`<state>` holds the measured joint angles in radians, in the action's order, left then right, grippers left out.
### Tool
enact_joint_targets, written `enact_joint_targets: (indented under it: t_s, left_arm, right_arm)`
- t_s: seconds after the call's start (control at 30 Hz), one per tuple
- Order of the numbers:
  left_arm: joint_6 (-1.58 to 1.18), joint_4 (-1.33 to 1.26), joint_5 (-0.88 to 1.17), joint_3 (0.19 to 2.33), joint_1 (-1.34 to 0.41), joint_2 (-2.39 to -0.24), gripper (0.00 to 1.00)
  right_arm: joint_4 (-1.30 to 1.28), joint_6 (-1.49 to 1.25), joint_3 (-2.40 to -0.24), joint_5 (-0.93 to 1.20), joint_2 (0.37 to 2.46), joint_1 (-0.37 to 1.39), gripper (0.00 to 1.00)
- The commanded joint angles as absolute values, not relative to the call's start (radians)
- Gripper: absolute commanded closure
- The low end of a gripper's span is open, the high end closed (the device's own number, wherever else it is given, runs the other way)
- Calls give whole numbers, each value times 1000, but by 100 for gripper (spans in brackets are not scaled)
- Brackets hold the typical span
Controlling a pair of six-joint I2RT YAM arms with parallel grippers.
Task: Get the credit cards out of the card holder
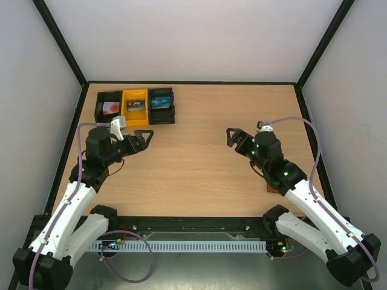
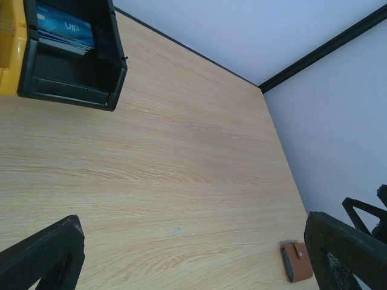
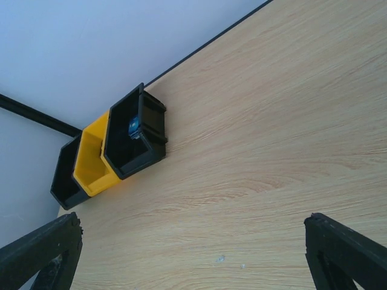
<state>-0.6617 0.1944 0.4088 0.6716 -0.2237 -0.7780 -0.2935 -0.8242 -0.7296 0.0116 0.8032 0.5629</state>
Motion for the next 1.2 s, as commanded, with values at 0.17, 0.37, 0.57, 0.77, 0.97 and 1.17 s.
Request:
enact_joint_targets:
  t_s: [0.17,0.37,0.57,0.77,0.97,1.17]
  left_arm:
    - [-625,228,366,684,-219,-759,0]
    - [-565,288,301,716,-219,-758,0]
    - [-495,330,201,730,-219,-737,0]
    - [-450,333,129,708,-219,-725,0]
    - [-432,329,105,698,-219,-703,0]
    - [-429,323,134,698,-219,-716,0]
  right_arm:
    - [-312,-885,-713,-10,797,559,2]
    - [-361,-1011,-677,-56,802,558,2]
    - [-524,-1149,-688,-241,850,558,2]
    - [-675,-1170,-732,-391,968,515,2]
    - [-735,-1221,-700,-354,1100,386,2]
    - [-783,-1295,-686,-381,1233,289,2]
